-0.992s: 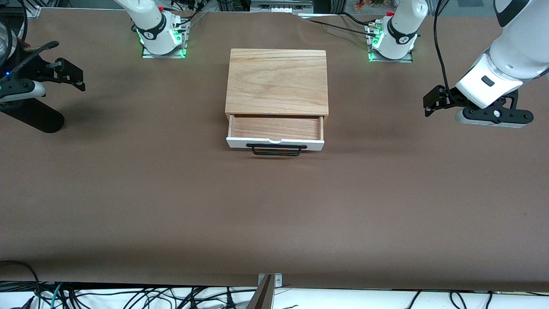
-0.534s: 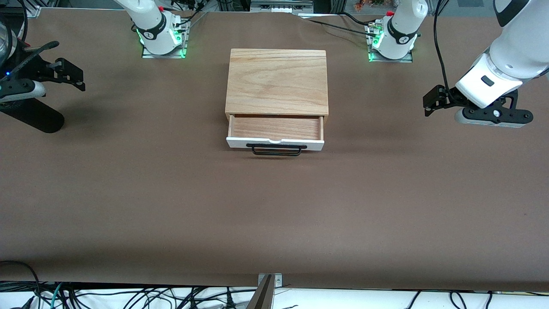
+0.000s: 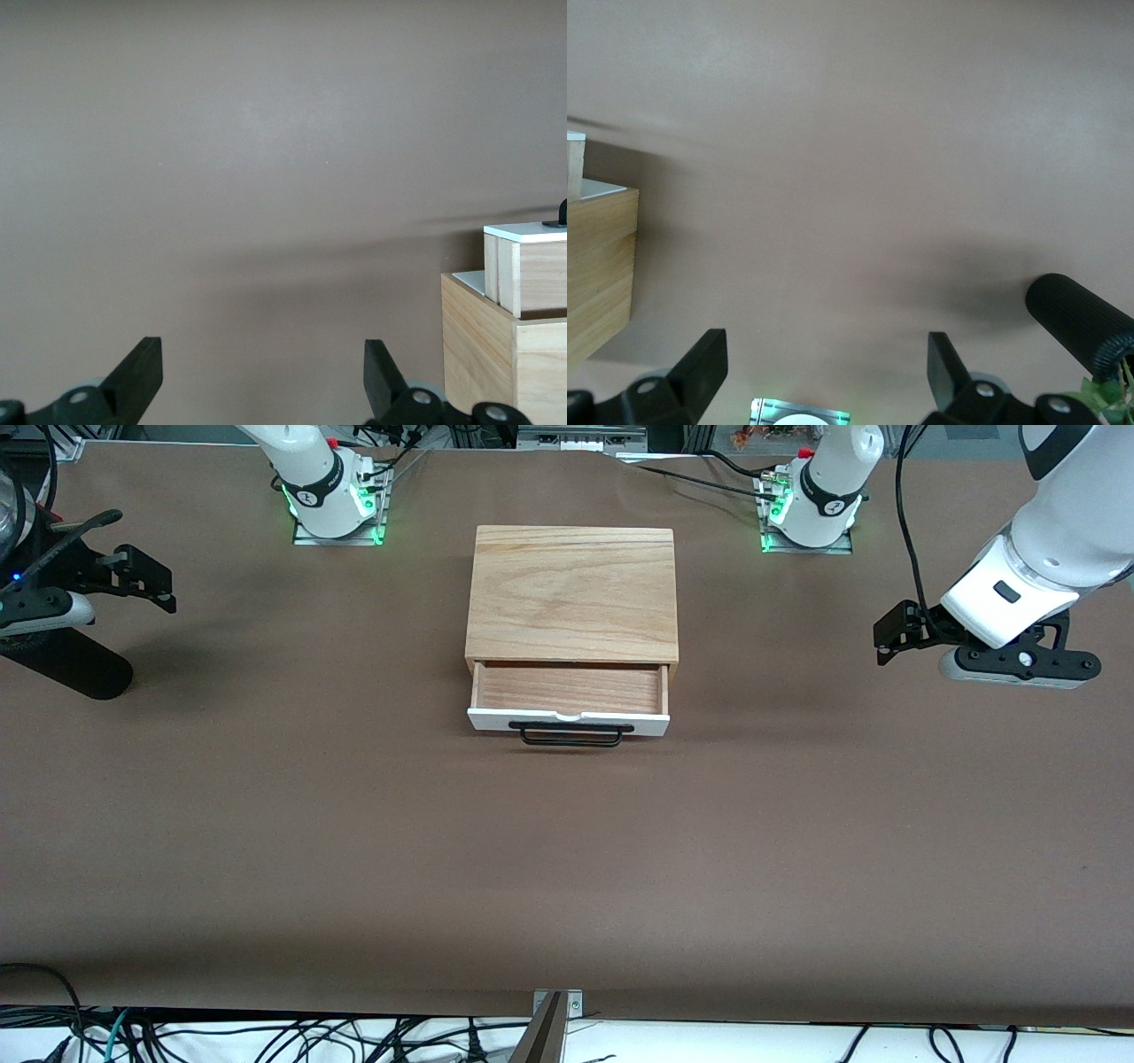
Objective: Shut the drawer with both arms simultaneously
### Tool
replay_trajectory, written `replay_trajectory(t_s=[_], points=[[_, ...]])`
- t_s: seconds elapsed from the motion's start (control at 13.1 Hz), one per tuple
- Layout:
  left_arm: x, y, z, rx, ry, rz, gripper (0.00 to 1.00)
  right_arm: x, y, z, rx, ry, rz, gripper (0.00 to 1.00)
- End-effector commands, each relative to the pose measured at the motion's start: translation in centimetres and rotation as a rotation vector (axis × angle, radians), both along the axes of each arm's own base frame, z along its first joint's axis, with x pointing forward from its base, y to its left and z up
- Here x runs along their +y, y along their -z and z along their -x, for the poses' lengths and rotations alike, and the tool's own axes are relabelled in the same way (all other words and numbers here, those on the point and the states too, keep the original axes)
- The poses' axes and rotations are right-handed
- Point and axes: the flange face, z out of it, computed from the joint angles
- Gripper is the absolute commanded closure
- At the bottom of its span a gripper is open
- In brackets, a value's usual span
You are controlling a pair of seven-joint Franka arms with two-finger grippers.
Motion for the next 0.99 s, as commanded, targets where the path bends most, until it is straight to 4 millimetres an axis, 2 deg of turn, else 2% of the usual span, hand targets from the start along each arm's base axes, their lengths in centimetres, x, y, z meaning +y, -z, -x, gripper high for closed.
replay_trajectory(t_s=[0.0,0.61,0.92], points=[[0.01,-0.65,-0.28,0.003,0.001,0.004,0.00,0.00,-0.59,-0.10,0.000,0.011,0.014,0.00],[0.01,-0.58,-0.27,0.004,0.001,0.004,0.00,-0.64,-0.69,-0.12,-0.004,0.021,0.012,0.00],[-0.08,-0.65,-0.26,0.003,0.002,0.004,0.00,0.02,-0.05,-0.46,0.007,0.006,0.016,0.00]])
